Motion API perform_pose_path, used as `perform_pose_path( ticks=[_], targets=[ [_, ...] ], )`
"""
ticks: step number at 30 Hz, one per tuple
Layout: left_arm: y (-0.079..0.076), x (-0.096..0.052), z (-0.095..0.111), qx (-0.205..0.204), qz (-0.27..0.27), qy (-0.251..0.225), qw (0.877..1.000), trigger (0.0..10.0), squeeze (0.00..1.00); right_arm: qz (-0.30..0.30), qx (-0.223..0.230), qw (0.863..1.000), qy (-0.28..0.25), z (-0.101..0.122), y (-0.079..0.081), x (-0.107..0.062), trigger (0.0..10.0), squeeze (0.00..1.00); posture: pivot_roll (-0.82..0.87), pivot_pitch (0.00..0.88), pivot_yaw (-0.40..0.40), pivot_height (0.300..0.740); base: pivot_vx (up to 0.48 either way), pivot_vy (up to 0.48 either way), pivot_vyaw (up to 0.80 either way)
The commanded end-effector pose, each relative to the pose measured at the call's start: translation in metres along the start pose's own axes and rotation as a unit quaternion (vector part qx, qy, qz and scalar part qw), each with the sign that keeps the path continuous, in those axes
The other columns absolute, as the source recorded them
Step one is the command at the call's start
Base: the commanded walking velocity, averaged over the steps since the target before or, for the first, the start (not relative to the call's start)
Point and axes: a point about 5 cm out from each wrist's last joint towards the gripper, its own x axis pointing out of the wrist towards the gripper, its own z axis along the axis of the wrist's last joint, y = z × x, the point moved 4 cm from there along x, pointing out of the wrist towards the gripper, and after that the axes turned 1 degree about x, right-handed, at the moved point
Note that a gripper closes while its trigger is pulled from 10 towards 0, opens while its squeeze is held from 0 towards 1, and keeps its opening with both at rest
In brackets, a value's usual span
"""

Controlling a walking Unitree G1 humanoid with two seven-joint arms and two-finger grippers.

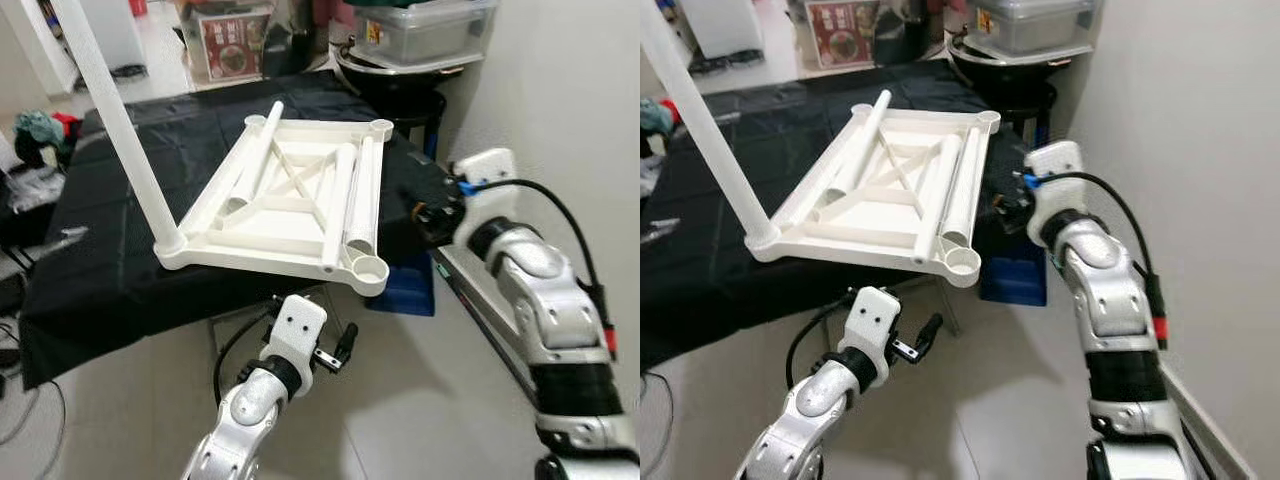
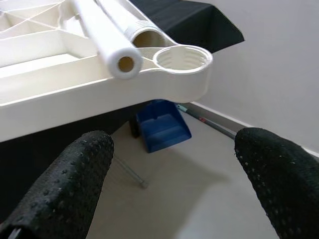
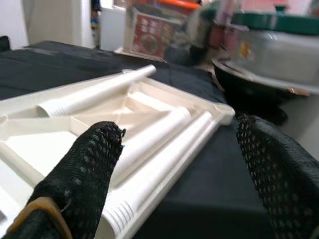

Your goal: Building children table

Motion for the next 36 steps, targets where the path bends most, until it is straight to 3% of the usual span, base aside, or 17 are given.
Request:
perform_pose_path(
  ticks=[1,7,13,15,17,19,29,32,36],
  targets=[
    [0.002,-0.001,-0.003,-0.001,0.004,0.007,1.0,10.0,0.0,0.011,-0.004,1.0,0.016,-0.007,0.006,0.003,10.0,0.0,0.11,0.131,-0.018,0.74,0.0,0.0,0.0],
    [0.002,-0.003,-0.002,-0.002,0.004,0.007,1.0,10.0,0.0,0.035,-0.015,0.999,0.029,-0.008,0.016,0.012,10.0,0.0,0.12,0.139,-0.018,0.74,0.0,0.0,0.0],
    [0.002,-0.004,-0.002,-0.004,0.005,0.007,1.0,10.0,0.0,0.055,-0.072,0.995,0.042,-0.011,0.017,0.011,10.0,0.0,0.11,0.147,-0.011,0.74,0.0,0.0,0.0],
    [0.001,-0.004,-0.001,-0.005,0.003,0.008,1.0,10.0,0.0,0.089,-0.128,0.984,0.083,-0.024,0.021,0.005,10.0,0.0,0.11,0.152,-0.013,0.74,0.0,0.0,0.0],
    [0.001,-0.004,-0.001,-0.005,0.003,0.008,1.0,10.0,0.0,0.089,-0.128,0.984,0.083,-0.024,0.021,0.005,10.0,0.0,0.11,0.152,-0.013,0.74,0.0,0.0,0.0],
    [0.0,-0.005,-0.001,-0.005,0.001,0.009,1.0,10.0,0.0,0.11,-0.17,0.974,0.105,-0.03,0.024,0.001,10.0,0.0,0.11,0.154,-0.013,0.74,0.0,0.0,0.0],
    [-0.002,-0.005,0.0,-0.006,-0.001,0.01,1.0,10.0,0.0,0.11,-0.222,0.96,0.128,-0.031,0.033,0.017,10.0,0.0,0.1,0.158,-0.016,0.74,0.0,0.0,0.0],
    [-0.003,-0.004,0.0,-0.007,-0.001,0.009,1.0,10.0,0.0,0.127,-0.246,0.947,0.163,-0.047,0.044,0.027,10.0,0.0,0.11,0.16,-0.025,0.74,0.0,0.0,0.0],
    [-0.003,-0.005,0.001,-0.008,0.0,0.009,1.0,10.0,0.0,0.14,-0.261,0.938,0.18,-0.055,0.047,0.028,10.0,0.0,0.11,0.162,-0.033,0.74,0.0,0.0,0.0]
  ],
)
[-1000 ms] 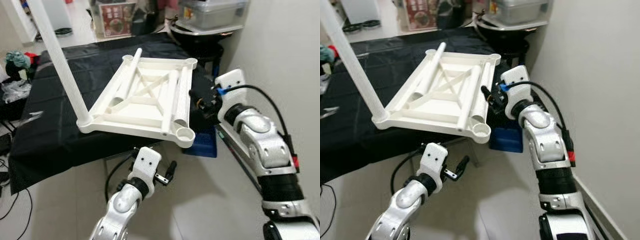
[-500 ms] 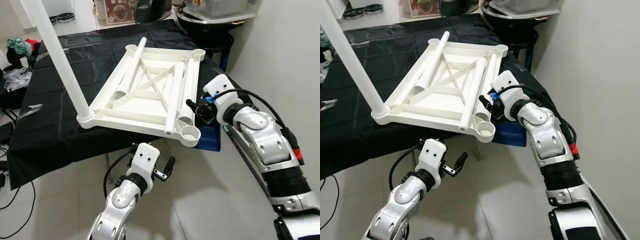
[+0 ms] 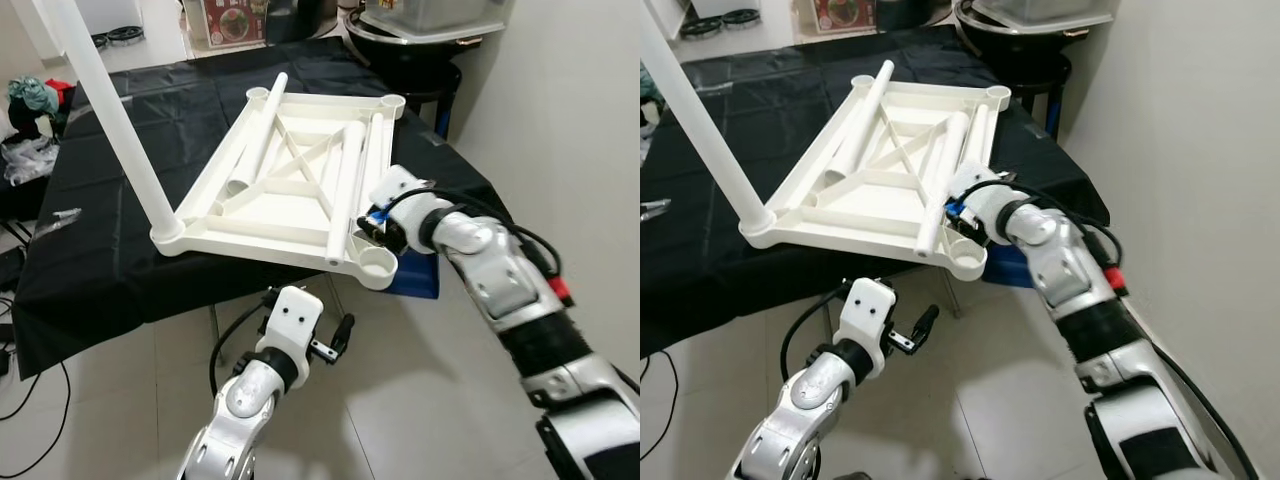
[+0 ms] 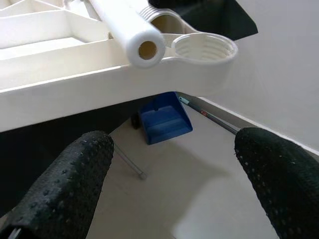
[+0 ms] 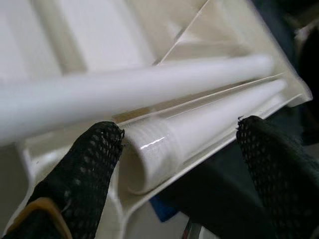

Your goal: Building children table

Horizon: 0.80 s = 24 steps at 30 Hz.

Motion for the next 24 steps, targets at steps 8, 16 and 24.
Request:
perform_pose_path(
  ticks=[8,16,24],
  targets=[
    [-0.002,-0.004,-0.001,-0.004,0.001,0.007,1.0,10.0,0.0,0.011,-0.049,0.998,0.036,-0.007,0.001,0.007,10.0,0.0,0.11,0.172,-0.037,0.74,0.0,0.0,0.0],
    [-0.003,-0.005,-0.001,-0.005,0.001,0.007,1.0,10.0,0.0,-0.011,-0.055,0.998,0.033,-0.001,-0.009,0.011,10.0,0.0,0.11,0.172,-0.039,0.74,0.0,0.0,0.0],
    [-0.004,-0.005,-0.001,-0.006,0.001,0.007,1.0,10.0,0.0,-0.03,-0.062,0.997,0.028,0.005,-0.019,0.011,10.0,0.0,0.11,0.171,-0.042,0.74,0.0,0.0,0.0]
  ],
)
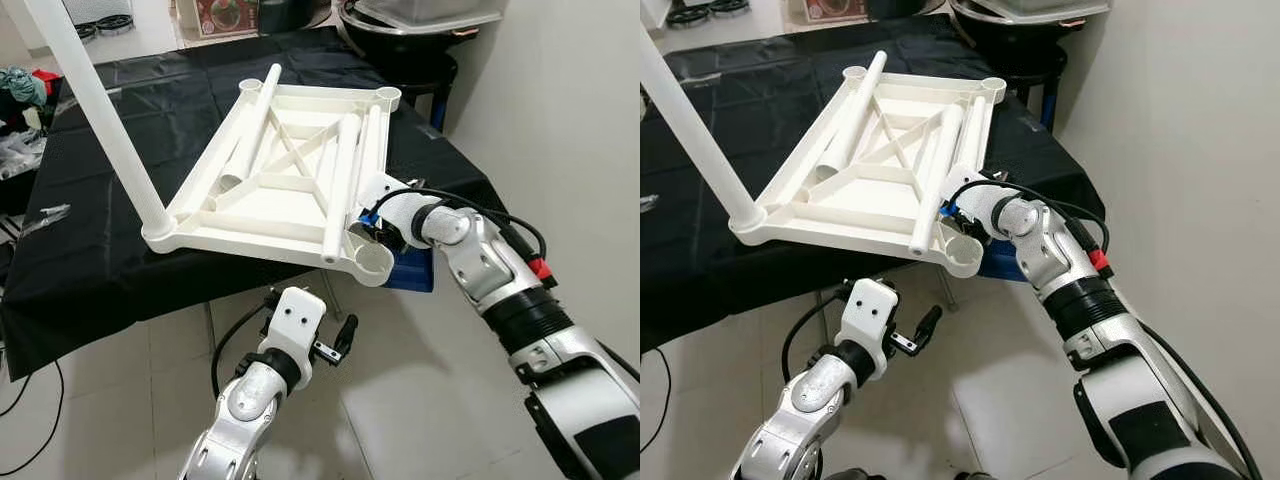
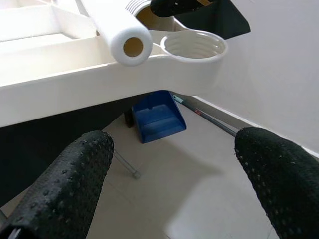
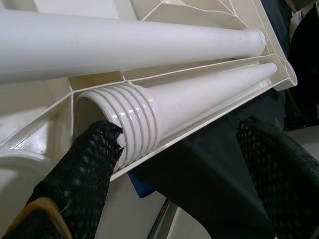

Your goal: Building children table

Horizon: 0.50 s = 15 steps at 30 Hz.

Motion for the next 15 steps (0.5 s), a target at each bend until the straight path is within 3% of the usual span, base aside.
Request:
perform_pose_path(
  ticks=[1,15],
  targets=[
    [-0.001,-0.002,-0.004,-0.004,0.003,0.01,1.0,10.0,0.0,-0.008,-0.014,1.0,-0.008,0.006,-0.001,0.001,10.0,0.0,0.11,0.171,-0.042,0.74,0.0,0.0,0.0],
    [-0.002,-0.002,-0.004,-0.005,0.003,0.01,1.0,10.0,0.0,0.008,-0.02,1.0,-0.018,0.012,0.014,0.006,10.0,0.0,0.1,0.179,-0.043,0.74,0.0,0.0,0.0]
  ],
)
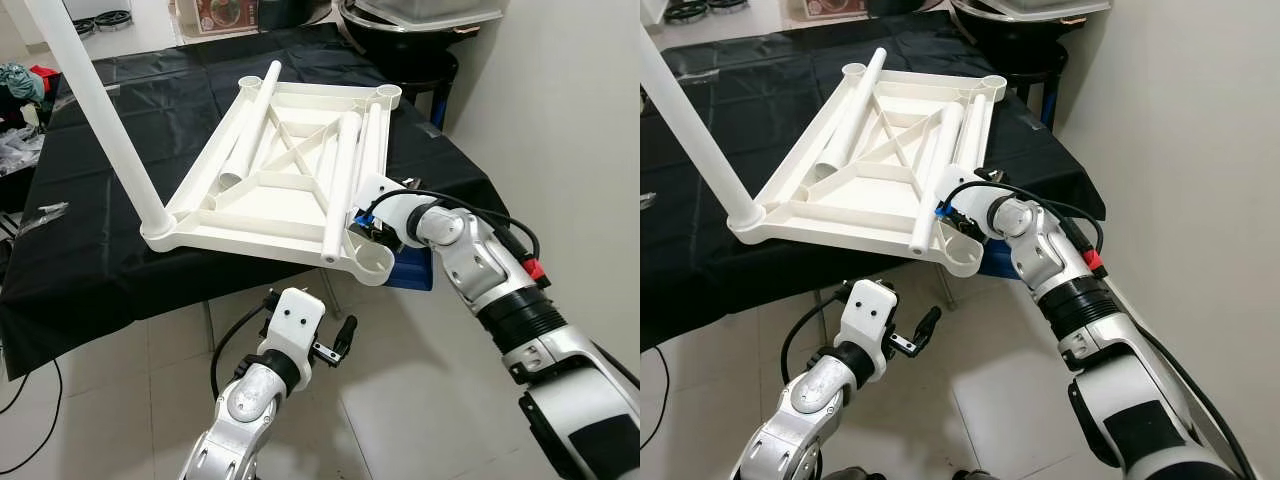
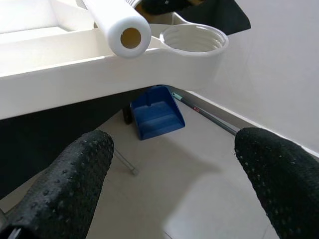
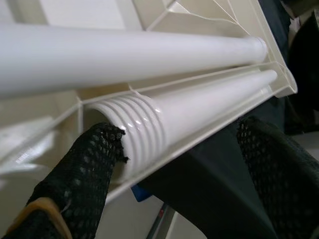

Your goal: Building children table

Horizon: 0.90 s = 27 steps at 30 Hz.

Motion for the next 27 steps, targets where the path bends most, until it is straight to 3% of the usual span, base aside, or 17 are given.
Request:
perform_pose_path(
  ticks=[1,10,18,27],
  targets=[
    [-0.001,-0.002,-0.002,-0.002,0.002,0.005,1.0,10.0,0.0,0.006,-0.014,1.0,-0.006,0.005,0.007,0.003,10.0,0.0,0.1,0.176,-0.048,0.74,0.0,0.0,0.0],
    [-0.002,-0.002,0.0,-0.004,0.002,0.004,1.0,10.0,0.0,-0.004,-0.026,1.0,-0.007,0.008,0.009,0.008,10.0,0.0,0.1,0.18,-0.052,0.74,0.0,0.0,0.0],
    [-0.003,-0.003,0.002,-0.008,0.003,0.0,1.0,10.0,0.0,-0.045,-0.055,0.997,0.009,0.005,-0.008,0.012,10.0,0.0,0.11,0.189,-0.058,0.74,0.0,0.0,0.0],
    [-0.003,-0.003,0.002,-0.01,0.003,0.001,1.0,10.0,0.0,-0.053,-0.062,0.996,0.02,-0.006,-0.021,0.008,10.0,0.0,0.1,0.19,-0.058,0.74,0.0,0.0,0.0]
  ],
)
